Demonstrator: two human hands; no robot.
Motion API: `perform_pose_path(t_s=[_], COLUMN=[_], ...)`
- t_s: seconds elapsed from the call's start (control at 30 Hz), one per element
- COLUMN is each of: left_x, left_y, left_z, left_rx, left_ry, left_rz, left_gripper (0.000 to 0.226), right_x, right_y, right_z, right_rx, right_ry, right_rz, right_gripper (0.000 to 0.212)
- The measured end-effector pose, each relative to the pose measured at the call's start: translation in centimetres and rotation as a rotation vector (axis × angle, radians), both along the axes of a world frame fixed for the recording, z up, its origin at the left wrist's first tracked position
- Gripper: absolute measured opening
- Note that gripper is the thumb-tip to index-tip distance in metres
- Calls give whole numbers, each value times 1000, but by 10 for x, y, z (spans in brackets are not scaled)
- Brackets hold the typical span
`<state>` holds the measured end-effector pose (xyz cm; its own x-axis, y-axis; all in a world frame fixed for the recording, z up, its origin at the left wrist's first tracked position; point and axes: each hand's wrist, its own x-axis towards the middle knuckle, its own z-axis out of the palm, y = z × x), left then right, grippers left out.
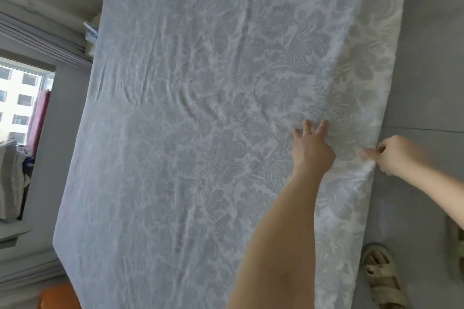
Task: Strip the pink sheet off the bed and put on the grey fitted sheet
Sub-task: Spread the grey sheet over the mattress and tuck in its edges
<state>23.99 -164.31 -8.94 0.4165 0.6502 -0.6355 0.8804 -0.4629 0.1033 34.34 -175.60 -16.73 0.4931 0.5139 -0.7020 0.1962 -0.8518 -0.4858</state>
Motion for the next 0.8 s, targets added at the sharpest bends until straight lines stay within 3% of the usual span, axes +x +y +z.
perform_pose_path(t_s=[0.17,0.3,0.37,0.5,0.8], left_x=[16,31,38,49,88], left_y=[24,38,45,52,73], left_z=[2,7,9,9,17], left_rx=[-5,-61,-48,-65,-130], left_ry=[-17,9,5,3,27], left_rz=[-63,-53,-48,43,82], left_gripper=[60,57,58,56,58], right_x=[43,67,75,93,123], right_y=[50,84,91,64,72], right_z=[0,-2,-4,-6,-2], right_rx=[75,217,231,156,77], right_ry=[61,160,37,-109,110], right_rz=[-165,-422,-346,-136,-163], right_gripper=[67,35,29,42,38])
